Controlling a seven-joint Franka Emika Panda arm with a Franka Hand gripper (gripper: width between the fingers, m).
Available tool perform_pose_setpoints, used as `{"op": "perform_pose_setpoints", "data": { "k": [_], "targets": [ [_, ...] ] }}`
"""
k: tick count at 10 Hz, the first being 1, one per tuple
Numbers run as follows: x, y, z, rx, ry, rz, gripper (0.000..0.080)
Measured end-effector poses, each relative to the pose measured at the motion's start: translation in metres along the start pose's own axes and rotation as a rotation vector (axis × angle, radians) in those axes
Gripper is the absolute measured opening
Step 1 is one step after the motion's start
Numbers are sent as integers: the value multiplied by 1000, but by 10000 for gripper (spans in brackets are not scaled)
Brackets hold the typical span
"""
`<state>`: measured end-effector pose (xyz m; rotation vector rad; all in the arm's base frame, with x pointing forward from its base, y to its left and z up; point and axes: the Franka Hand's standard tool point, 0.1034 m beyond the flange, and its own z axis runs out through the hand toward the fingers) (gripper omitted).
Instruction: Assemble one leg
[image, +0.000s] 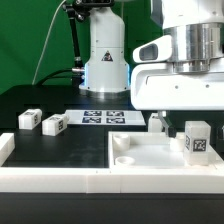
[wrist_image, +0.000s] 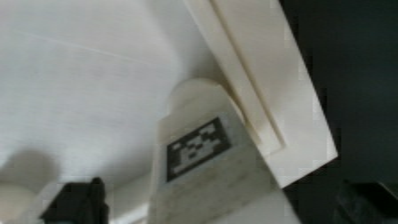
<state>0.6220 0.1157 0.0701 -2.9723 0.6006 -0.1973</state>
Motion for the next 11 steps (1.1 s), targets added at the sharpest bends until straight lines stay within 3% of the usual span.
{"op": "perform_pose_setpoints", "data": {
  "k": [2,3,4,6,9,11],
  "targets": [
    [0,0,-1,-14,5,-150,649],
    [1,1,0,-15,4,-180,528],
    [1,1,0,-14,4,-172,528],
    [1,1,0,-15,5,-166,291],
    [1,2,0,-17,8,-79,292],
    [2,8,-1,-33,15,60,294]
  ]
}}
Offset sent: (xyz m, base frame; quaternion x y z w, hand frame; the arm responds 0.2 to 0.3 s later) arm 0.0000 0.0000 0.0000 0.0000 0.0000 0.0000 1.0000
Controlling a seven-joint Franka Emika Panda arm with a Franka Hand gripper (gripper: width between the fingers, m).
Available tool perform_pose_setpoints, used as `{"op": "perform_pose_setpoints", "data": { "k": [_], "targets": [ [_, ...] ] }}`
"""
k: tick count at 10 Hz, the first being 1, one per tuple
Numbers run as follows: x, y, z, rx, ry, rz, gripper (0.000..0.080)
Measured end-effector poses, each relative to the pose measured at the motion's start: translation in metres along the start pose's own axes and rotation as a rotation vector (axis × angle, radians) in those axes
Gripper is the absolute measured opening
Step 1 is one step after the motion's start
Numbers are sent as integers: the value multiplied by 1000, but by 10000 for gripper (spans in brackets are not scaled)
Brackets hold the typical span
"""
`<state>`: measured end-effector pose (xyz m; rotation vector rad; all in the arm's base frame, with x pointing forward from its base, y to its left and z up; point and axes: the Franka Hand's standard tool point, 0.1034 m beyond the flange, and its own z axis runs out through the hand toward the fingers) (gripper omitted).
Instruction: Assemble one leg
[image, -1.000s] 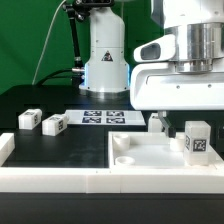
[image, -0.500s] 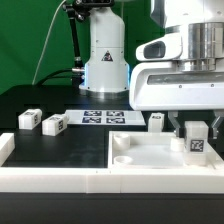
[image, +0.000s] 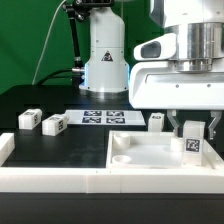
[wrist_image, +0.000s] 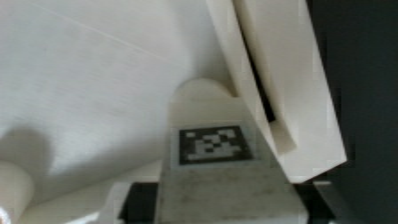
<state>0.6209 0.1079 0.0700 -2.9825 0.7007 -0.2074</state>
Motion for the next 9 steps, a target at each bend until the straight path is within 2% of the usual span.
{"op": "perform_pose_setpoints", "data": {
  "k": [4,5,6,7,8,9],
  "targets": [
    [6,19,-1,-38,24,281,301],
    [7,21,-1,-41,27,316,333],
    [7,21,-1,-41,26,306,469],
    [7,21,-1,-41,26,306,469],
    [7,21,-1,-41,26,306,611],
    [6,21,0,-41,26,306,638]
  ]
}}
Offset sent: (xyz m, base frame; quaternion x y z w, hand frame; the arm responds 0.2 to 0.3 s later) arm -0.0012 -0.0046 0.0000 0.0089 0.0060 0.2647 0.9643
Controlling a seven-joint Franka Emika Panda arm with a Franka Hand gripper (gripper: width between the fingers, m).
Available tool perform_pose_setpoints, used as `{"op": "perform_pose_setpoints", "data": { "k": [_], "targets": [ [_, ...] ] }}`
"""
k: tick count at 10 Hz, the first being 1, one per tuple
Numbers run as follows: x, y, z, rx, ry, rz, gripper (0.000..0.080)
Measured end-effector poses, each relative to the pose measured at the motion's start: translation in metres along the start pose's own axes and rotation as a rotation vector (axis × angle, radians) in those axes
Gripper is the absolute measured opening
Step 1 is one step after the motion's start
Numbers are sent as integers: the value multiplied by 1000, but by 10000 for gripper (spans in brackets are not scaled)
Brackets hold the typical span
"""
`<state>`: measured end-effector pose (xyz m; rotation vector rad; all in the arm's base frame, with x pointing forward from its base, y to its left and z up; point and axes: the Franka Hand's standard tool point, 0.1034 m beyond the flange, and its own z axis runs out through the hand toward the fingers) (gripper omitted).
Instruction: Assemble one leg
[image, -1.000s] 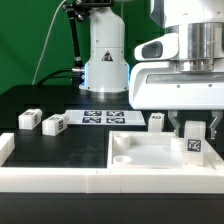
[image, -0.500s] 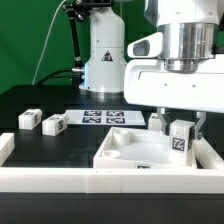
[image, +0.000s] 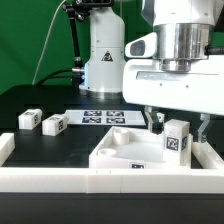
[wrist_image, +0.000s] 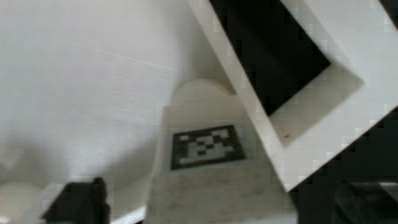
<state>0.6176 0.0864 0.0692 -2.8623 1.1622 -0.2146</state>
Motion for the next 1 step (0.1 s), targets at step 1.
{"op": "perform_pose_setpoints", "data": {
  "k": [1],
  "targets": [
    [0,0,0,0,0,0,646]
  ]
}}
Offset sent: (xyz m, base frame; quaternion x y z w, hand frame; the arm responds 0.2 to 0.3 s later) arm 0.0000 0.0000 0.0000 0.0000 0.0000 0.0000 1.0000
